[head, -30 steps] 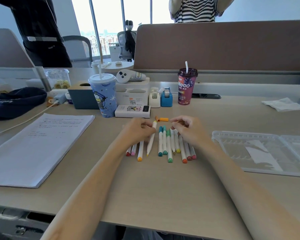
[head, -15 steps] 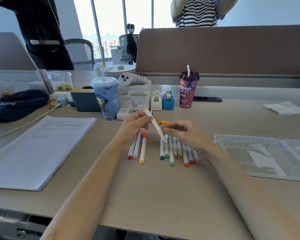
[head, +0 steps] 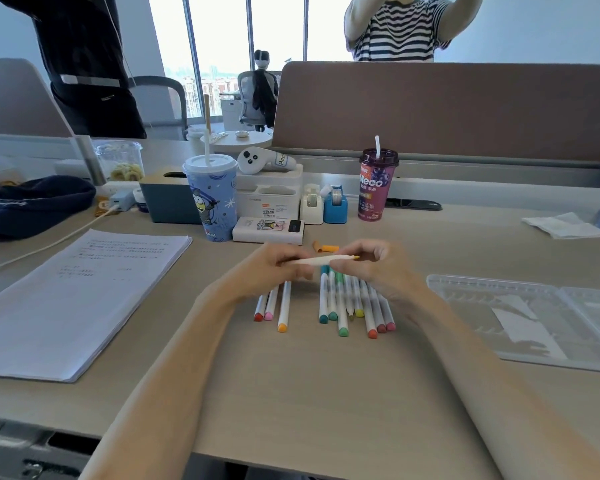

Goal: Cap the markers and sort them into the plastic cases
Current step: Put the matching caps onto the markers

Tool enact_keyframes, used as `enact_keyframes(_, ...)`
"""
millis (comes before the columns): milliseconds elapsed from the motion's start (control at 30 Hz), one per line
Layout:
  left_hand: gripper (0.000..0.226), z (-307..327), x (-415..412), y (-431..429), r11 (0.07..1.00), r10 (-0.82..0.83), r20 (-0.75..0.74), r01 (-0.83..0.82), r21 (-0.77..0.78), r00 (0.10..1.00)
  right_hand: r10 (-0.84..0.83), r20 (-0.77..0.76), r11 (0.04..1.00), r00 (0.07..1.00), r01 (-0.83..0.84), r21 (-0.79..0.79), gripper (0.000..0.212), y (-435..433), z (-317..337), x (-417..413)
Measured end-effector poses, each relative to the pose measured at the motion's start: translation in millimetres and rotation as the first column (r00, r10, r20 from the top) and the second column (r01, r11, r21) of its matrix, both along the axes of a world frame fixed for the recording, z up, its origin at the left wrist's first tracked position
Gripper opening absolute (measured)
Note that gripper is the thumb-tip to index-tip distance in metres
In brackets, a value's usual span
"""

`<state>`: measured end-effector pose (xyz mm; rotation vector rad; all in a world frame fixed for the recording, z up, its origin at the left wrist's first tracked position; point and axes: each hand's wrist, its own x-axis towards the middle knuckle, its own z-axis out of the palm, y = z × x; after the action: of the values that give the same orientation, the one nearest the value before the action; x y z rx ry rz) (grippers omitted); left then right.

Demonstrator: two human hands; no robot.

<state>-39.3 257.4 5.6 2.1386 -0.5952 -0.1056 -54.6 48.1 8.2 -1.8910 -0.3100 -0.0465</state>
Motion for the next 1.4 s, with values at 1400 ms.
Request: enact_keyframes(1400,0.021,-27,21,18,0.888,0.347,0.214,-0.393,0.238,0.913,-0.133,0.037,0.876,0.990,0.135,-0.464,0.018,-1,-16,101)
